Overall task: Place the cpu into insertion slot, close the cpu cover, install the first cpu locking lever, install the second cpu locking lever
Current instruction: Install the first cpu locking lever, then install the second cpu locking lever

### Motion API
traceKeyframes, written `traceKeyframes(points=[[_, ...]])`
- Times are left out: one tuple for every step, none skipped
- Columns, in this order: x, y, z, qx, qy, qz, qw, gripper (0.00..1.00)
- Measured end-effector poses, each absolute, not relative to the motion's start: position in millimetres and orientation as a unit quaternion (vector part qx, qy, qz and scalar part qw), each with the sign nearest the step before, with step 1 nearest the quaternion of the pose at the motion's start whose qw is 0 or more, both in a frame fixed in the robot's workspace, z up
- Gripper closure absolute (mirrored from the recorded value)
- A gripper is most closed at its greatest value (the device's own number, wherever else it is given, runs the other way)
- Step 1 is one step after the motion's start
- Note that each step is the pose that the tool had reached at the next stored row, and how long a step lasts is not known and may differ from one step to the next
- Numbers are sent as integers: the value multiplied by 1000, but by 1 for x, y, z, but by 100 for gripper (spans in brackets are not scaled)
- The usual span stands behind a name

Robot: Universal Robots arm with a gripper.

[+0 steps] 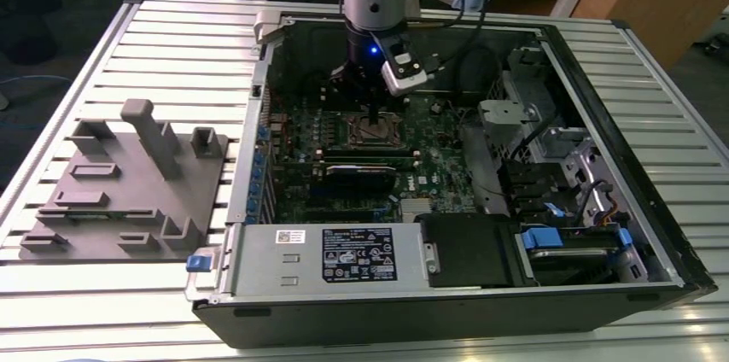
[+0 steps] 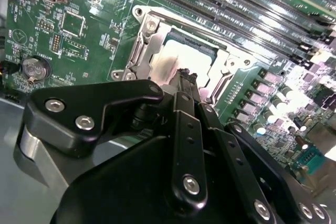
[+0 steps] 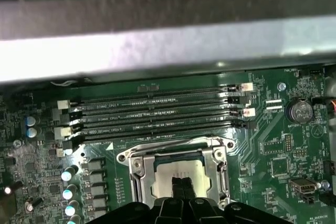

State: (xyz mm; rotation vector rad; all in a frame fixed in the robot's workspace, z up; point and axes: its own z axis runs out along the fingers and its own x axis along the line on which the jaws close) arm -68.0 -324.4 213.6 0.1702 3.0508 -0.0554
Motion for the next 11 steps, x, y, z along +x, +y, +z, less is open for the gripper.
traceKeyframes(points=[[-68,-324,214,56,997,-18,43,89],[-68,-325,214,56,997,-18,43,89],[-68,-325,215,56,997,-18,43,89],[-68,-325,216,56,997,-18,43,89],[-68,-325,216,56,997,-18,43,89],[-68,-325,217,56,997,-18,43,89],[-68,-325,217,56,997,-18,43,89],[-68,-325,217,56,997,-18,43,89],[-68,-326,217,56,997,-18,43,89],[-68,-326,217,56,997,-18,43,89],[-68,-334,217,56,997,-18,43,89]])
